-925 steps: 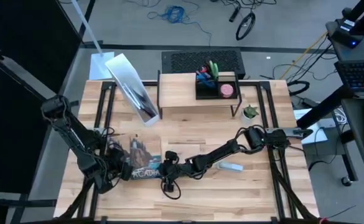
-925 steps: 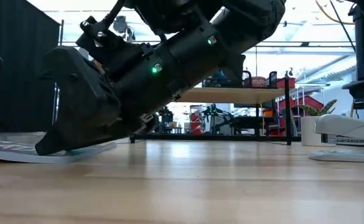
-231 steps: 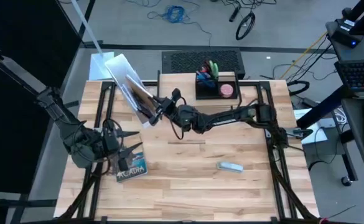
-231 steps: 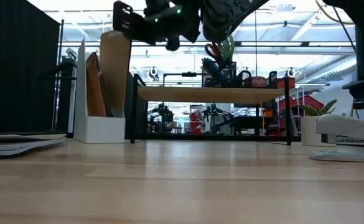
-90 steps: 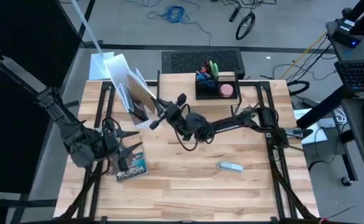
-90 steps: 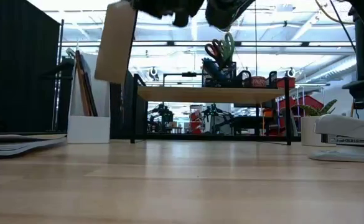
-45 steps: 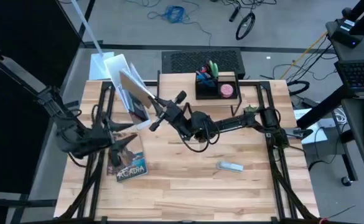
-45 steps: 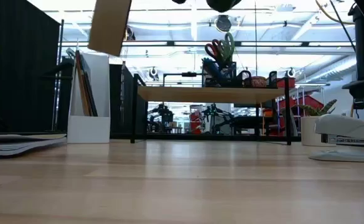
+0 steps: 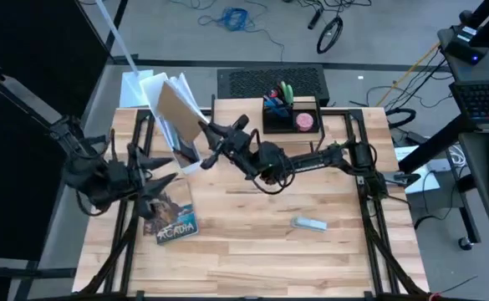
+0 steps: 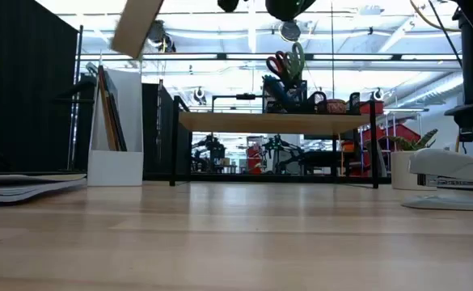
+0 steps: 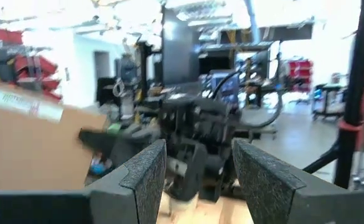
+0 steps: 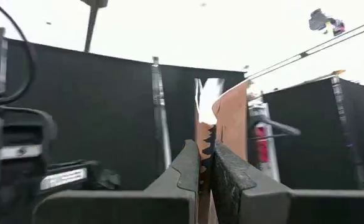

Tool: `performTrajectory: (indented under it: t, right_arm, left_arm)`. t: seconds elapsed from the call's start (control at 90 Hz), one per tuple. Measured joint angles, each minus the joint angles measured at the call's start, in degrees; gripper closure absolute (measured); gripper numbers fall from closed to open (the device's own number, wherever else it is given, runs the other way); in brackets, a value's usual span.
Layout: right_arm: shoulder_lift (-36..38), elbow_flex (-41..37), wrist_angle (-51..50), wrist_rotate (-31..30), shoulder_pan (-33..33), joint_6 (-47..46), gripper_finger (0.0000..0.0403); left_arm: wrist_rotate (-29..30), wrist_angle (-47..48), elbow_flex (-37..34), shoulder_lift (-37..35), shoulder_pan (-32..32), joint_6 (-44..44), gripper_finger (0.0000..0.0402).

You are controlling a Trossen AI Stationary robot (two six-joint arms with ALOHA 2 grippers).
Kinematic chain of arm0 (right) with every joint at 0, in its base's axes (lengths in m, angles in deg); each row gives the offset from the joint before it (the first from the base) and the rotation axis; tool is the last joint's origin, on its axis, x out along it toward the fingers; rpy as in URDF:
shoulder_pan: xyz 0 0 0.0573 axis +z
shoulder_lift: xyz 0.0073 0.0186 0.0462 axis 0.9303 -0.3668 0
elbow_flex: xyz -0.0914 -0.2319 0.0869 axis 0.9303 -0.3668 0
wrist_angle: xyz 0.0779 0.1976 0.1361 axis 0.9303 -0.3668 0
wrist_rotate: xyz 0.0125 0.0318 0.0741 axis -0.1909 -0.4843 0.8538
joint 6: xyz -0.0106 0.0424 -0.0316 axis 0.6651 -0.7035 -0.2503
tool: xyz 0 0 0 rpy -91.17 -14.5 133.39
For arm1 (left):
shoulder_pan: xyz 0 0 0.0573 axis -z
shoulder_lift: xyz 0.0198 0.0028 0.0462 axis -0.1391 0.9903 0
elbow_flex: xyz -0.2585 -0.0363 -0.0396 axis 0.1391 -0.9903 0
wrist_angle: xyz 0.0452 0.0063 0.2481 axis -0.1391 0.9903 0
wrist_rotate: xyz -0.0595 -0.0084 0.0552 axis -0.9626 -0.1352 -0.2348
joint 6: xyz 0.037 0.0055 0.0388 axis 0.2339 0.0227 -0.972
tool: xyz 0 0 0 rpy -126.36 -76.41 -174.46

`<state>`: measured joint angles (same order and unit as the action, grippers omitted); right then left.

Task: Stock shelves
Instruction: Put the brown book into the white bookshelf

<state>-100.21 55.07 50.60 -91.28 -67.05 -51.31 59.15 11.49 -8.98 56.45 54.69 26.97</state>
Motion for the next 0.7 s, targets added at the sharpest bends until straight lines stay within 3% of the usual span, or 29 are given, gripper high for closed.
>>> performTrajectory:
  t: [0.178,0.544,0.7]
  right_arm:
    - [0.00,0.00,-4.44,4.43,-1.51,-6.76,0.0399]
    - [-0.02,0.00,-7.96,-1.23,-4.82,-4.95,0.0399]
    - [-0.02,0.00,-8.87,-4.31,-5.07,0.97,0.0399]
  left_arm:
    - [-3.99,-1.37,0.00,-0.33,0.00,-0.62,0.0229]
    - [-4.09,-1.39,0.00,-0.33,0.00,-0.10,0.0229]
    - [-4.07,-1.37,0.00,-0.33,0.04,-0.05,0.0229]
